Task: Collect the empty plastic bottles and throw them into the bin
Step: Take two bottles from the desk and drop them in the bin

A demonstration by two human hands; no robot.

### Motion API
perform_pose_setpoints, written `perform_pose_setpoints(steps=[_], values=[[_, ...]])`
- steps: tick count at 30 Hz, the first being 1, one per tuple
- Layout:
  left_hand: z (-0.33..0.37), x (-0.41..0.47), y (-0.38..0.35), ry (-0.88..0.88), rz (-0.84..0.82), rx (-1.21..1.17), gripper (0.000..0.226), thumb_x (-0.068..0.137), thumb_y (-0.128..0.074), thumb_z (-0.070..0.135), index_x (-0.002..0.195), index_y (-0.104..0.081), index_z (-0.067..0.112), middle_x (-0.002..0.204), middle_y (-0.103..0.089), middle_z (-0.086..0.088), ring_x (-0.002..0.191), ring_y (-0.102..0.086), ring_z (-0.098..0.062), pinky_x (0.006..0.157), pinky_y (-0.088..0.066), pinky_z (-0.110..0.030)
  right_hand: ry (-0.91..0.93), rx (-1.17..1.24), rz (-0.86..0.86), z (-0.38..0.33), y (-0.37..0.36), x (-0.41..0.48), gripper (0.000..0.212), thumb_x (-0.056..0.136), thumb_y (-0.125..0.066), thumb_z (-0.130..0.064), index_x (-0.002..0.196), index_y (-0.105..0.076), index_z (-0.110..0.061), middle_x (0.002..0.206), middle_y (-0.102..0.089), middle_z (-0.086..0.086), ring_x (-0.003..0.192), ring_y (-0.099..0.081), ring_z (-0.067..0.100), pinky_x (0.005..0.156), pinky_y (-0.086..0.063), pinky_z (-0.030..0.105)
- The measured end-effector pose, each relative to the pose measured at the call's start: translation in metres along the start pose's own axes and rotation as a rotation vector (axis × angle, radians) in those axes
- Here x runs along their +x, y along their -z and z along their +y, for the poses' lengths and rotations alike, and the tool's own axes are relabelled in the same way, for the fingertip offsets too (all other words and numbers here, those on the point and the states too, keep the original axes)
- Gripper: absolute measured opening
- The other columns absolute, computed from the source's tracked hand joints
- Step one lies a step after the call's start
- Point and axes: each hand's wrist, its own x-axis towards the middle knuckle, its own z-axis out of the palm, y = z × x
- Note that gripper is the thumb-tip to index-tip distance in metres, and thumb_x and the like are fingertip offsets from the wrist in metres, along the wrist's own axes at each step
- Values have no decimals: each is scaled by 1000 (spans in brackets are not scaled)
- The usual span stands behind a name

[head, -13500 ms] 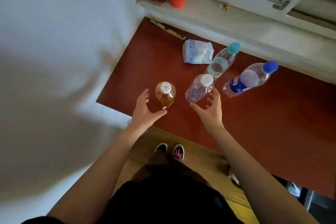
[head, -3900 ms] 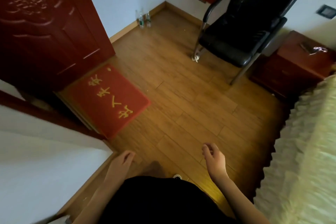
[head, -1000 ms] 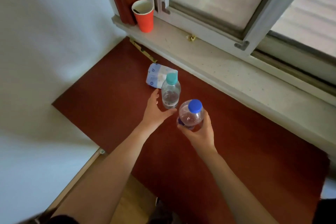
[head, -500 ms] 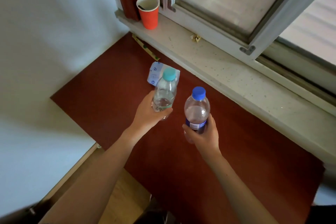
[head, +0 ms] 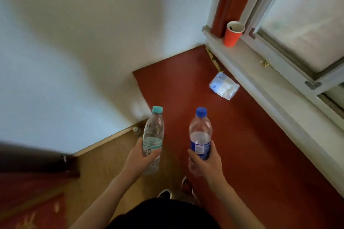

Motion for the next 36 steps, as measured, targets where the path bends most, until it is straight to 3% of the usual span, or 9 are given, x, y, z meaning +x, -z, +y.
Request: perform_pose_setpoints(steps=[5,10,13,16,22,26,28,33,36], values=[[-55,-69,46,154,245,-283,42,74,-80,32,109,-55,31,105,-70,-3,93,-71,-20,73,-60,-31,-14,-88,-296,-1,-60,-17,42,75,-82,-18,104,-55,-31,98,-68,-1,82,-67,0,66,-54,16],[-88,-148,83,259,680,-384,37,80,-75,39,113,-58,33,102,-70,10,92,-69,-5,75,-51,-20,89,-249,-651,-15,-128,-14,46,74,-82,-25,111,-56,-29,102,-69,-1,88,-69,8,75,-57,25],[-117,-198,94,361,949,-480,45,77,-76,40,114,-61,21,95,-72,5,87,-71,-13,66,-49,-22,192,-343,-865,-31,-183,-27,51,77,-80,-21,117,-50,-30,110,-65,-4,97,-65,11,83,-54,28],[-144,-250,95,437,1143,-587,39,81,-75,36,113,-59,21,93,-72,4,82,-69,-10,65,-50,-24,269,-410,-1059,-43,-238,-59,61,79,-77,-16,129,-43,-26,117,-59,-4,105,-59,15,93,-51,34],[-214,-354,81,524,1452,-846,40,84,-73,31,119,-58,19,99,-72,-1,86,-71,-18,63,-51,-23,382,-515,-1368,-27,-335,-159,55,78,-79,-15,118,-45,-30,105,-58,-20,94,-60,3,70,-46,9],[-253,-418,75,549,1634,-982,37,85,-72,25,118,-58,16,97,-71,-3,78,-70,-11,55,-51,-15,505,-599,-1535,-6,-395,-240,39,76,-80,-17,98,-52,-33,93,-66,-10,80,-66,-3,62,-50,12],[-267,-449,70,558,1721,-1024,38,85,-71,26,120,-58,19,99,-71,0,78,-70,-7,59,-52,-16,541,-637,-1635,3,-420,-282,36,76,-80,-22,101,-55,-30,90,-69,-9,77,-67,-4,64,-49,17],[-289,-513,53,596,1925,-1114,41,83,-73,33,120,-58,24,103,-72,-1,90,-71,-15,73,-56,-28,623,-719,-1848,21,-466,-386,37,77,-80,-28,108,-60,-20,86,-72,-5,74,-68,0,67,-49,21],[-302,-544,35,652,2056,-1187,57,67,-78,53,115,-59,27,101,-73,-2,90,-72,-18,79,-59,-38,650,-775,-1986,37,-485,-450,36,79,-79,-22,108,-59,-19,91,-70,-4,73,-65,-7,63,-47,10]])
